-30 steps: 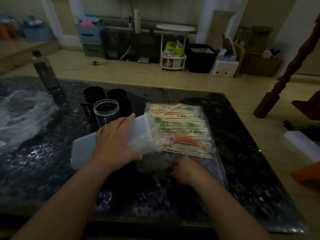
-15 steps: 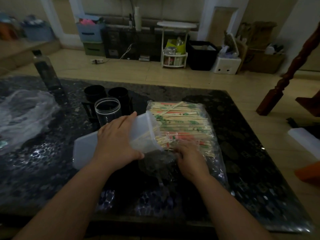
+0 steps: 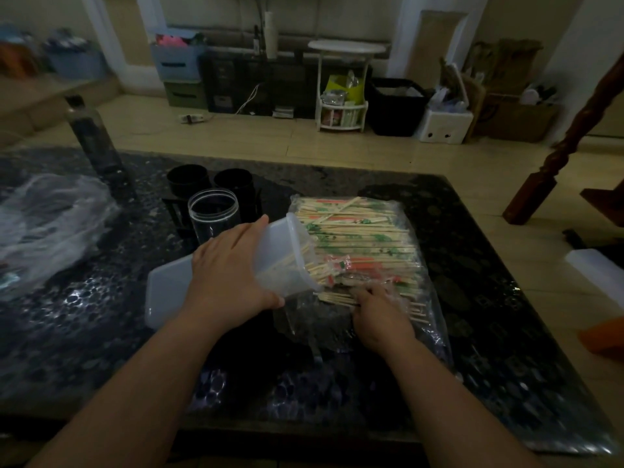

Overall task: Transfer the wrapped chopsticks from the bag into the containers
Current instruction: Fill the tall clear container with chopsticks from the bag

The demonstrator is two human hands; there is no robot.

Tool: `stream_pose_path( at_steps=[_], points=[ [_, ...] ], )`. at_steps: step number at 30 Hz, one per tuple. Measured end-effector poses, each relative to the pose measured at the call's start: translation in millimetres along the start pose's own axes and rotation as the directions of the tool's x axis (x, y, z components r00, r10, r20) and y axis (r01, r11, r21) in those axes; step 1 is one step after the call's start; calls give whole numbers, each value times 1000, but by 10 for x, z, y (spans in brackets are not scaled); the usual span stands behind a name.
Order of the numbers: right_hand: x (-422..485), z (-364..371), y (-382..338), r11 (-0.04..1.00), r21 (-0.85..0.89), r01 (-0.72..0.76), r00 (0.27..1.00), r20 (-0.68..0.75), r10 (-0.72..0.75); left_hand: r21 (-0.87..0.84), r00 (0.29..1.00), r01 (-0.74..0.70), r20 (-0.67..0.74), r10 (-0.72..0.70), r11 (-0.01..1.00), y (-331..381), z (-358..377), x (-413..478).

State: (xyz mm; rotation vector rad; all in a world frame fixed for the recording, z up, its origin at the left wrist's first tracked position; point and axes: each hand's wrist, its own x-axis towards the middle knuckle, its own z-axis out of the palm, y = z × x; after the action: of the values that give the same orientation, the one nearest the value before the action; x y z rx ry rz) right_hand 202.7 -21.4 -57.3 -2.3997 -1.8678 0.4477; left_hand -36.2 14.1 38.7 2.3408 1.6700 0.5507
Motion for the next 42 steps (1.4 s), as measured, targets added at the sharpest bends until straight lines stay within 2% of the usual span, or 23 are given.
stream_pose_path(
  at_steps=[5, 11, 16, 20, 26, 33, 42],
  points=[
    [-20, -31, -32, 996, 67, -58, 998, 38, 56, 9, 1000, -6, -4, 7, 1000, 10, -7, -6],
    [-42, -82, -55, 997, 56, -62, 997, 58, 59, 20, 1000, -12, -8, 12, 1000, 16, -4, -5],
    [-33, -69, -51, 997, 70, -19, 998, 53, 15, 18, 1000, -11, -4, 12, 1000, 6, -4, -11],
    [-24, -17, -39, 1000, -7, 14, 998, -58, -14, 17, 1000, -15, 0, 15, 1000, 11, -1, -6],
    [-72, -36, -92, 995, 3, 101, 992, -77, -101, 9, 1000, -20, -1, 20, 1000, 8, -5, -9],
    [-135, -67, -156, 978, -131, 161, 980, -99, -174, 24, 1000, -30, 4, 30, 999, 5, 8, 5],
    [-90, 12, -79, 970, -206, 129, 991, 68, -118, 28, 999, -37, 6, 37, 999, 27, 8, -11]
  ],
)
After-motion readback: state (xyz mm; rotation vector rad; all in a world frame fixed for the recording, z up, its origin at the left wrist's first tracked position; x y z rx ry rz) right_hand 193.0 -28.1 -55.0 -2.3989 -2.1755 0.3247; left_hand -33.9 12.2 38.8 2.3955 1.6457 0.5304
